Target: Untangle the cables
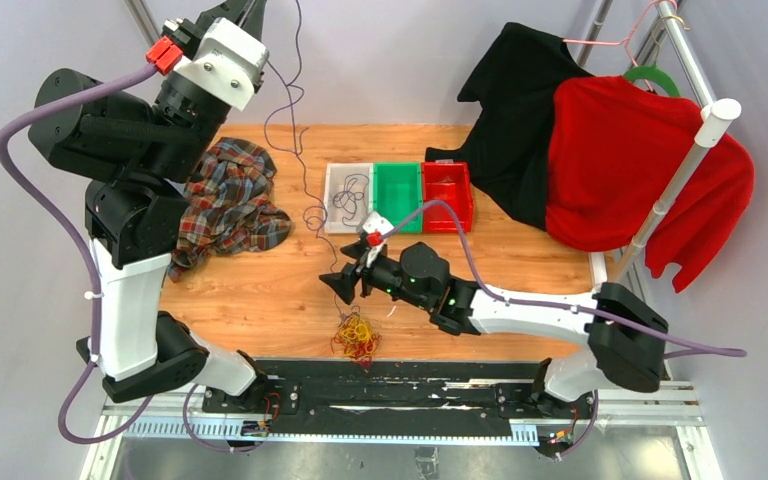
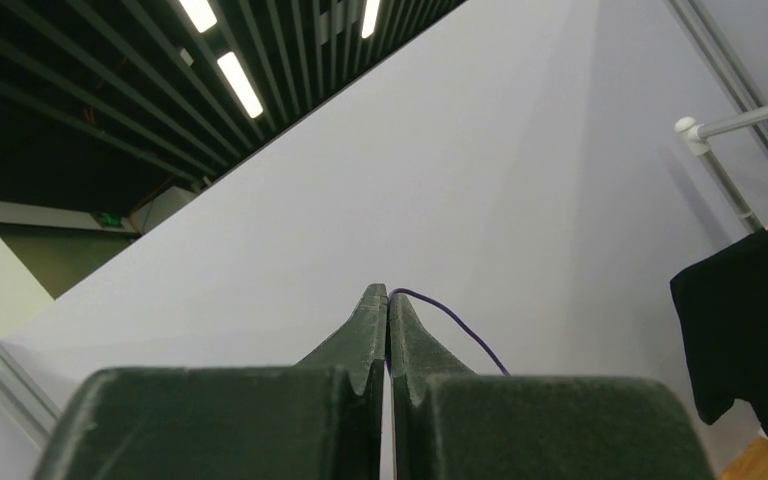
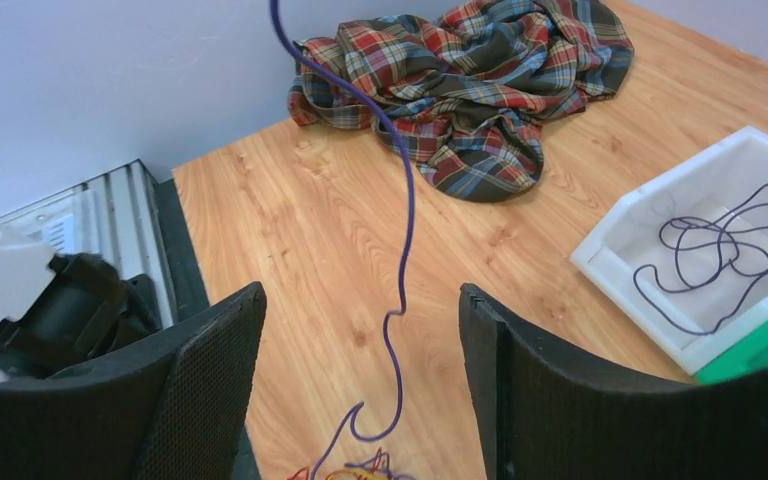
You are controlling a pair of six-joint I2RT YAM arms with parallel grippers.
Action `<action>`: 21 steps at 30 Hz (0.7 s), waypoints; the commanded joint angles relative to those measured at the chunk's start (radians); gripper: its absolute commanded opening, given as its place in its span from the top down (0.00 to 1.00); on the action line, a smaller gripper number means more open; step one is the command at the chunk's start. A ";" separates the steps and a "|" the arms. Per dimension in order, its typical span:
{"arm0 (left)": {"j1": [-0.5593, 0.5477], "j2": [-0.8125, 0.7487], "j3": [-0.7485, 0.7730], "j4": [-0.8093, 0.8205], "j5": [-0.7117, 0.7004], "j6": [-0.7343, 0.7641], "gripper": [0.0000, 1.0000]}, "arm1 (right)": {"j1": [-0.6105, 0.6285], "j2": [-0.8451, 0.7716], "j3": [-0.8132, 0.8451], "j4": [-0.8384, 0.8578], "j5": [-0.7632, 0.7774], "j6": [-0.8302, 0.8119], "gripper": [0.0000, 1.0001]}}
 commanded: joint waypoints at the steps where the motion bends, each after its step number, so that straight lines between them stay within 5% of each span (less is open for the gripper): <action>1: -0.009 -0.005 0.017 0.033 -0.008 0.015 0.99 | 0.003 0.094 0.101 -0.023 0.025 -0.057 0.32; 8: -0.008 -0.017 0.019 0.044 -0.011 0.040 1.00 | -0.018 0.161 0.077 0.005 0.086 -0.025 0.65; 12: -0.008 -0.017 0.020 0.067 -0.011 0.068 1.00 | -0.019 0.146 -0.007 0.019 0.129 0.009 0.98; 21: -0.008 0.015 0.049 0.163 -0.048 0.209 1.00 | -0.057 0.071 -0.283 0.074 0.294 0.112 0.99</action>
